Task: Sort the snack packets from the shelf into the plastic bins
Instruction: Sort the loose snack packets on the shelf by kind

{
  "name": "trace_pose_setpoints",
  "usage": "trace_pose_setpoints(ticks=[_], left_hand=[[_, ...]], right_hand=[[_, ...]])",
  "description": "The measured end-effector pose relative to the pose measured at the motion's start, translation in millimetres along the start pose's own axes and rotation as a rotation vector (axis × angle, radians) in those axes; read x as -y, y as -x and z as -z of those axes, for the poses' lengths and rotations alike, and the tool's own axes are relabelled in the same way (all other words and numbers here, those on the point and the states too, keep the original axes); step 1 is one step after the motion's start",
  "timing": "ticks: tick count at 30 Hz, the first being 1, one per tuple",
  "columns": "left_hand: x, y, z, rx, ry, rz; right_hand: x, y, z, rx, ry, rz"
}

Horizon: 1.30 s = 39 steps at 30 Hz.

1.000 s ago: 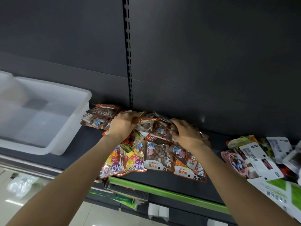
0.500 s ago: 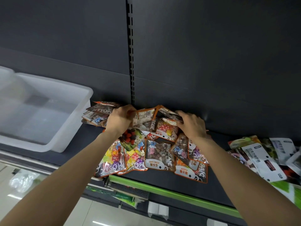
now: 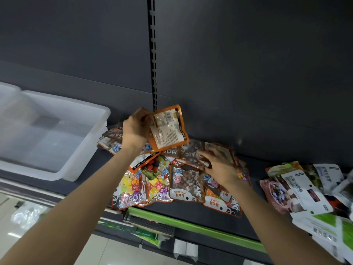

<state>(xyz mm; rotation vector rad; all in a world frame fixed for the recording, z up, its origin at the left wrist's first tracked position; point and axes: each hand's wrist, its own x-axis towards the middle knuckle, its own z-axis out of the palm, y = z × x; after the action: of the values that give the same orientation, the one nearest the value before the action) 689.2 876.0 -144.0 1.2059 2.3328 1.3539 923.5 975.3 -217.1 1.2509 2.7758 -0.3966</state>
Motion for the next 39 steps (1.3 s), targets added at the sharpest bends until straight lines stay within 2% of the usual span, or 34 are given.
trace_pose_setpoints(ticks=[2,4,5,7,9,10,11,12,14,15,17,19,23,26,30,34,39], left_hand=[[-11,-4,-2,-0.048,-0.108,-0.007],[-21,-1,-16,-0.011,-0.188,-0.037],[-26,2,-27,0.053,-0.230,-0.035],[-33,15,-50,0.311,-0.471,-0.121],[-33,36,-70,0.624,-0.533,-0.223],[-30,46,-77,0.784,-0.482,-0.222],[-25,55,-81,0.892,-0.454,-0.214],[-17,60,-81,0.913,-0.477,-0.234],[3,61,-72,0.758,-0.610,-0.285],[14,60,-62,0.669,-0.694,-0.283],[38,57,-38,0.591,-0.795,-0.243],[59,57,-19,0.622,-0.820,-0.236],[70,60,-10,0.703,-0.771,-0.262],[65,58,-4,0.714,-0.821,-0.335],[63,44,11,0.523,-0.645,-0.349],[58,25,21,0.304,-0.418,-0.217],[55,13,25,0.207,-0.310,-0.104]], right_hand=[[-5,3,-2,0.084,-0.120,0.012],[-8,5,6,0.151,-0.348,-0.052],[-9,5,12,0.112,-0.489,-0.103],[-9,7,25,-0.130,-0.677,-0.203],[-5,13,34,-0.344,-0.660,-0.209],[-3,16,37,-0.366,-0.614,-0.166],[0,18,37,-0.317,-0.568,-0.112],[4,18,34,-0.212,-0.514,-0.066],[12,17,22,0.056,-0.322,-0.039],[16,15,14,0.129,-0.213,-0.051],[28,10,2,0.115,-0.030,-0.068],[41,7,-6,0.058,0.107,-0.043],[60,-1,-17,0.119,0.219,0.101],[60,-7,-21,0.128,0.287,0.105],[50,-11,-15,0.091,0.217,0.019],[48,-14,-6,0.151,0.083,-0.066],[51,-16,-11,0.126,0.191,-0.069]])
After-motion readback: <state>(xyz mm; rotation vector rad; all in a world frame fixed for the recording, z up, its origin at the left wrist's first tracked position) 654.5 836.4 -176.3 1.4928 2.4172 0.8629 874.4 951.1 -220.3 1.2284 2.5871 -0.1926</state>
